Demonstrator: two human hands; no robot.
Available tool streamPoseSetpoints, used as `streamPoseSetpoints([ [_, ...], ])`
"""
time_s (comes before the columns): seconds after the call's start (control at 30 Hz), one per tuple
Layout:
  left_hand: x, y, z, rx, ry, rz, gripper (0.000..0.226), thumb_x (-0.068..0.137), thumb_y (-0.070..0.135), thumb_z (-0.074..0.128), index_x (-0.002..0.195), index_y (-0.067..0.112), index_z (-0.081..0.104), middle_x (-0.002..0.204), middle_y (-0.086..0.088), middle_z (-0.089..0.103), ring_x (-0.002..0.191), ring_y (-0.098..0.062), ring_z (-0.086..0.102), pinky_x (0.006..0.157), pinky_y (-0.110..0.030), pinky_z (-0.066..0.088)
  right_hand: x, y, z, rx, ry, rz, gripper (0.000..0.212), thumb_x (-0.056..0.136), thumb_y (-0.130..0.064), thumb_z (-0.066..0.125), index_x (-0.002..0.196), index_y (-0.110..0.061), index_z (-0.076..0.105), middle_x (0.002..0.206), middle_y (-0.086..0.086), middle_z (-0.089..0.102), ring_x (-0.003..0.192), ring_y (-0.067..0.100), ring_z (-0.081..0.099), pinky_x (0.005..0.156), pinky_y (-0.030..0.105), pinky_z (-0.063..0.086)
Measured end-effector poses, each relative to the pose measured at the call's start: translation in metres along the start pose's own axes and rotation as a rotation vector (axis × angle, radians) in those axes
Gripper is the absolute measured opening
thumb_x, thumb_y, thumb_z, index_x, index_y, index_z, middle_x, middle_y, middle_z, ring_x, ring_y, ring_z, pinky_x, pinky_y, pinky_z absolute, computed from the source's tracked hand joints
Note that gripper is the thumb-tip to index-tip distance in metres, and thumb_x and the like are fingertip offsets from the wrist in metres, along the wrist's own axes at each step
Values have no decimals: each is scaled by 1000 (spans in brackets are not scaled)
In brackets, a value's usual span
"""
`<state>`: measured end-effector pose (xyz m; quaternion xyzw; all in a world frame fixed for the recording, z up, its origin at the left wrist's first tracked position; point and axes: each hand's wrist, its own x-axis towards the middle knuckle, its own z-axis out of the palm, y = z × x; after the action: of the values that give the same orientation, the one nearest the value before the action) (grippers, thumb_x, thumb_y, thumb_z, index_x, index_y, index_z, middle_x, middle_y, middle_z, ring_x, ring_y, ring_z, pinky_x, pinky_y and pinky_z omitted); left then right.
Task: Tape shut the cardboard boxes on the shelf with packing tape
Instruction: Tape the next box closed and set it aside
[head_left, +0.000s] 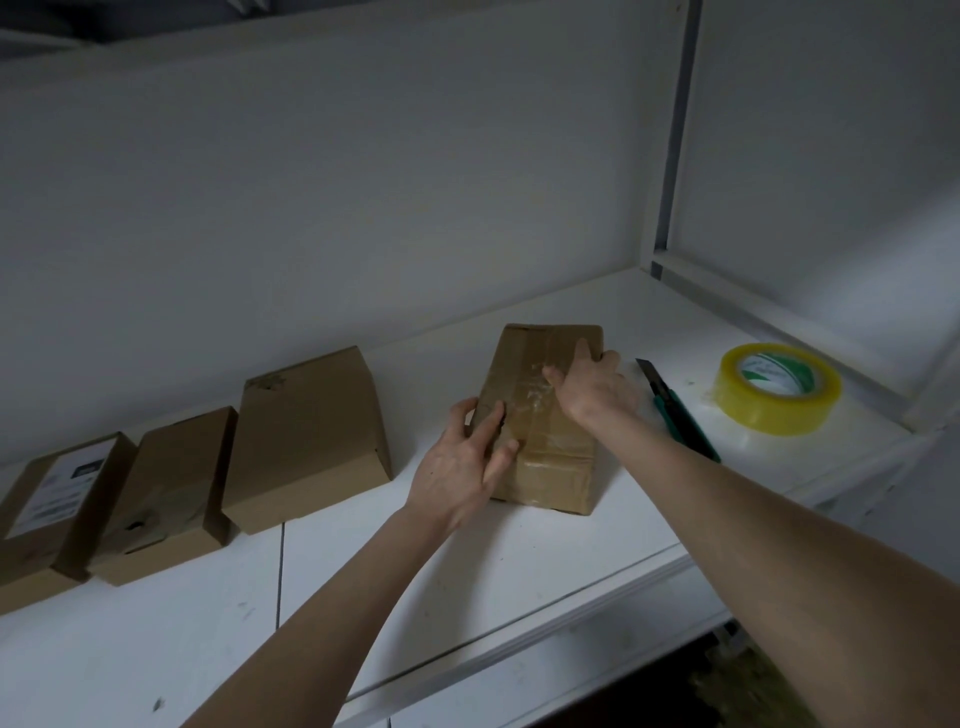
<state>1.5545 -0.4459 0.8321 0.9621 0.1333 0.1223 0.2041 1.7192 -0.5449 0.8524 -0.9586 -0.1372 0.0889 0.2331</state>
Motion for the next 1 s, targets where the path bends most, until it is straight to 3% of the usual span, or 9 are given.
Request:
streamPoseSetpoints([
  [0.1,0,1,-2,-28,10,-7,58,96,51,36,148,26,29,146,-2,26,117,-22,53,94,-36,48,0,1,-1,7,3,0,68,99,-55,35,154,-22,13,150,16,27,125,39,46,89,41,44],
  [0.23,3,0,-6,7,8,3,53,96,49,40,144,25,36,144,-2,28,112,-21,55,90,-32,46,-1,0,0,4,8,-7,68,99,-54,35,155,-22,13,149,17,27,125,39,46,88,41,44],
  [0.37,0,0,-7,-88,-8,-24,54,97,48,39,146,26,34,147,1,29,113,-21,56,96,-35,45,-2,1,-1,10,-4,-1,69,99,-55,35,155,-23,11,151,16,25,126,39,46,90,42,44],
  [0.5,6,-4,-13,-175,156,-50,33,99,28,44,129,19,54,131,-5,44,100,-24,62,90,-42,50,0,2,-2,14,-8,-1,69,99,-56,34,156,-24,10,151,16,25,125,38,47,90,42,46],
  [0.57,14,-5,-20,-127,176,-49,29,96,16,48,124,16,57,128,-7,45,95,-20,65,86,-40,53,-1,2,-2,22,-7,-5,69,99,-56,34,156,-24,11,152,16,25,125,38,47,90,42,45],
  [0.7,25,-5,-27,-222,103,-120,36,93,16,58,129,16,54,130,-8,47,104,-17,63,89,-26,50,-2,2,-3,25,-7,-4,69,99,-55,34,156,-24,10,152,16,24,127,39,45,91,41,44],
  [0.8,24,-4,-23,-284,115,-112,35,92,14,58,128,18,57,130,-7,50,102,-15,63,89,-23,50,-2,1,-2,33,0,-8,68,99,-55,35,155,-23,11,151,16,26,126,38,46,89,40,44],
  [0.87,20,0,-21,-304,121,-128,40,92,21,59,132,19,54,132,-8,51,106,-16,62,91,-26,50,-2,1,-2,37,8,-5,68,99,-55,35,155,-23,13,150,16,26,126,38,45,90,40,44],
  [1.0,12,13,-12,-256,-40,-211,101,64,72,61,148,28,25,143,-1,41,126,-22,47,100,-38,44,-2,0,-3,47,6,3,68,100,-55,35,155,-24,11,152,15,25,128,38,44,90,39,43],
])
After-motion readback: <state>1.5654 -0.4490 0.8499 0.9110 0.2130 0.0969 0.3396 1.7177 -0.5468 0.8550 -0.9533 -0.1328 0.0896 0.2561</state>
